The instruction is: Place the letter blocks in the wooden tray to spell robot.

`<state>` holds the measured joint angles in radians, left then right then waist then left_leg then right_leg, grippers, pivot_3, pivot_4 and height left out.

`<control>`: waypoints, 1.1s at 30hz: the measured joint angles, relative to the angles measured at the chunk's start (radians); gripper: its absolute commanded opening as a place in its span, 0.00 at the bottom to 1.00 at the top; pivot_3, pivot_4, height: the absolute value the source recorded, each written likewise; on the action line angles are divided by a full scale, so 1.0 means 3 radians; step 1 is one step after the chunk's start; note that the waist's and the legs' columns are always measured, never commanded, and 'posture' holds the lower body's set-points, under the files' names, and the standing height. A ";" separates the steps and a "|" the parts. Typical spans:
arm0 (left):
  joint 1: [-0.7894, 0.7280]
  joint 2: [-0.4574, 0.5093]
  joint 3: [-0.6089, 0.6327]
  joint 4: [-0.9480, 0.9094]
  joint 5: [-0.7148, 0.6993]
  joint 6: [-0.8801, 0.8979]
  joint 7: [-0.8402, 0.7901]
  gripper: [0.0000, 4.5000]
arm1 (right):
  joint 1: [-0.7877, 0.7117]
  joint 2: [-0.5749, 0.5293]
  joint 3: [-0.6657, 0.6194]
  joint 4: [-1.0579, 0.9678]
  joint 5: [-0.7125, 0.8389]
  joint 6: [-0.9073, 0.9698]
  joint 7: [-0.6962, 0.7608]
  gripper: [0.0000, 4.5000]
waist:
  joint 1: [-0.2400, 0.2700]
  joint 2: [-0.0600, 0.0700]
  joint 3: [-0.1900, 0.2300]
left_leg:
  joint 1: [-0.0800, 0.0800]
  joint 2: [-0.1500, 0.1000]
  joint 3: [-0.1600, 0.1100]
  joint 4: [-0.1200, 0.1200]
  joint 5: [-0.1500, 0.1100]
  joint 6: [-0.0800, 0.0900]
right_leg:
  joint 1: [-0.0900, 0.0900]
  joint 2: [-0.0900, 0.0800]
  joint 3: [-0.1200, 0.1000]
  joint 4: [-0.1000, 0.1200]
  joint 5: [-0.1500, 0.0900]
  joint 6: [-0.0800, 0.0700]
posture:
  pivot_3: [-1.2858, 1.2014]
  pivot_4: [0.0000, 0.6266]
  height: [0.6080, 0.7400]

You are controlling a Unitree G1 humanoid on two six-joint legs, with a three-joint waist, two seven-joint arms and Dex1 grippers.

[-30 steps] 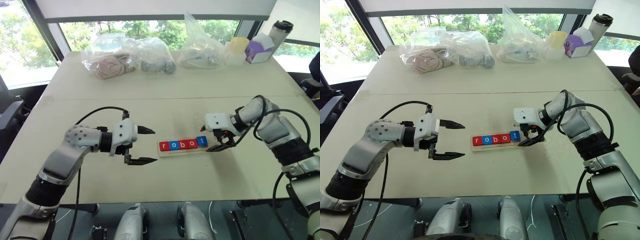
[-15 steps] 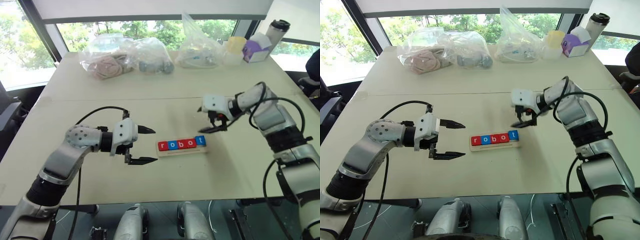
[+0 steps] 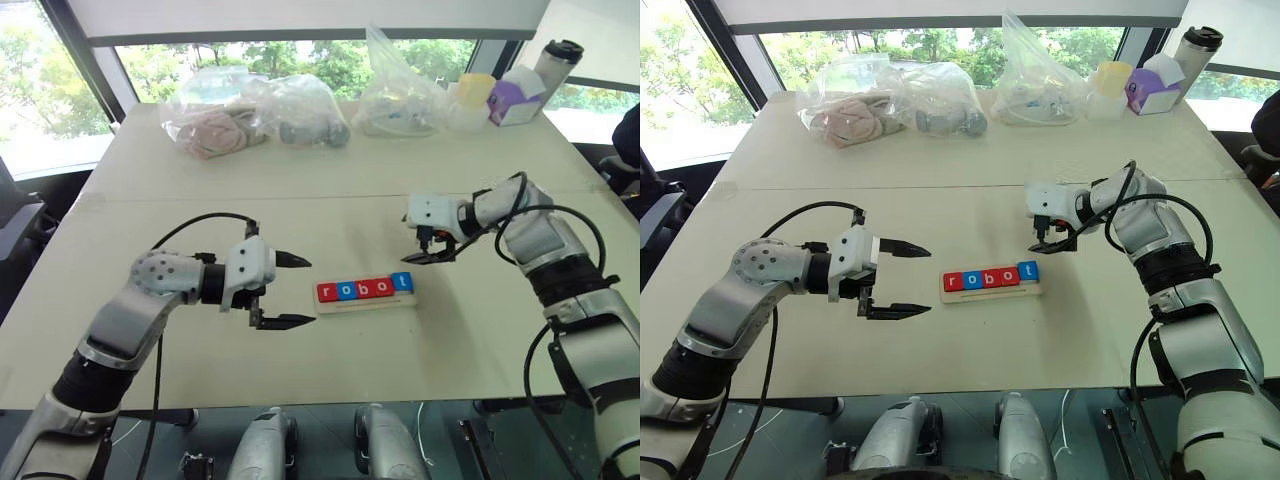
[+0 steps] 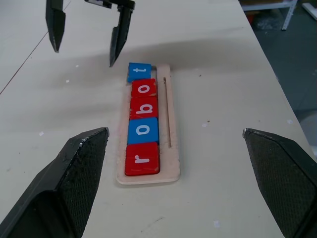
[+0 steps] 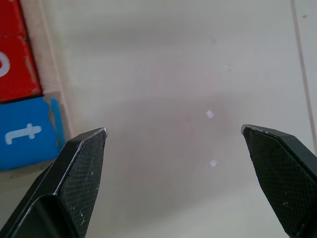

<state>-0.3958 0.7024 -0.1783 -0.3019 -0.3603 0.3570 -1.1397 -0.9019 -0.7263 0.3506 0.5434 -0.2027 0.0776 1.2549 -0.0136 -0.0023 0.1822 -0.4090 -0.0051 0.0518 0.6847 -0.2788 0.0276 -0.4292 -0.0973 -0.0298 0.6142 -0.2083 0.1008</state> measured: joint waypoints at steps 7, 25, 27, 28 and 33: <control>-0.0002 0.0000 0.0000 -0.0002 -0.0002 0.0020 -0.0003 1.00 | 0.0125 -0.0014 0.0000 -0.0262 0.0036 0.0087 0.0223 1.00 | 0.0001 0.0000 0.0000 | 0.0000 0.0000 0.0000 0.0000 0.0000 0.0000 | 0.0000 0.0000 0.0000 0.0000 0.0002 0.0004 | 0.52 0.24 1.00; 0.0005 0.0020 0.0003 -0.0014 -0.0007 0.0024 -0.0034 1.00 | 0.0191 -0.0263 -0.0181 -0.0641 0.0107 0.0283 0.0060 1.00 | 0.0012 0.0000 0.0000 | -0.0001 0.0000 -0.0001 0.0000 0.0000 0.0000 | 0.0000 0.0000 0.0000 -0.0002 0.0000 0.0000 | 0.52 0.24 1.00; 0.0024 0.0025 0.0016 -0.0028 -0.0024 0.0029 -0.0028 1.00 | 0.0297 -0.0365 -0.0305 -0.0850 0.0207 0.0478 0.0098 1.00 | 0.0010 0.0000 0.0000 | -0.0001 0.0000 -0.0001 0.0000 0.0000 0.0000 | 0.0000 -0.0001 0.0000 -0.0002 0.0000 0.0000 | 0.52 0.24 1.00; 0.0042 0.0028 0.0026 -0.0045 -0.0043 0.0036 -0.0023 1.00 | 0.0373 -0.0425 -0.0381 -0.0987 0.0273 0.0599 0.0113 1.00 | 0.0012 0.0000 0.0000 | -0.0001 0.0000 -0.0002 0.0000 0.0000 0.0000 | 0.0000 -0.0001 0.0000 -0.0002 0.0000 0.0000 | 0.52 0.24 1.00; 0.0178 0.0104 0.0195 -0.0131 -0.0168 0.0237 0.0096 1.00 | 0.1105 -0.0865 -0.1047 -0.2076 0.0828 0.1560 0.0217 1.00 | 0.0028 0.0000 0.0000 | -0.0001 0.0001 -0.0006 -0.0001 -0.0001 0.0000 | 0.0001 -0.0003 -0.0001 -0.0001 -0.0003 -0.0006 | 0.52 0.24 1.00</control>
<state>-0.3422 0.7336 -0.1199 -0.3411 -0.4108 0.4280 -1.1109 -0.5705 -0.9856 0.0365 -0.0793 0.0456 0.5455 1.3201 -0.0051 -0.0023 0.1822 -0.4093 -0.0049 0.0499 0.6845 -0.2790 0.0276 -0.4290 -0.0983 -0.0301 0.6138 -0.2094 0.0990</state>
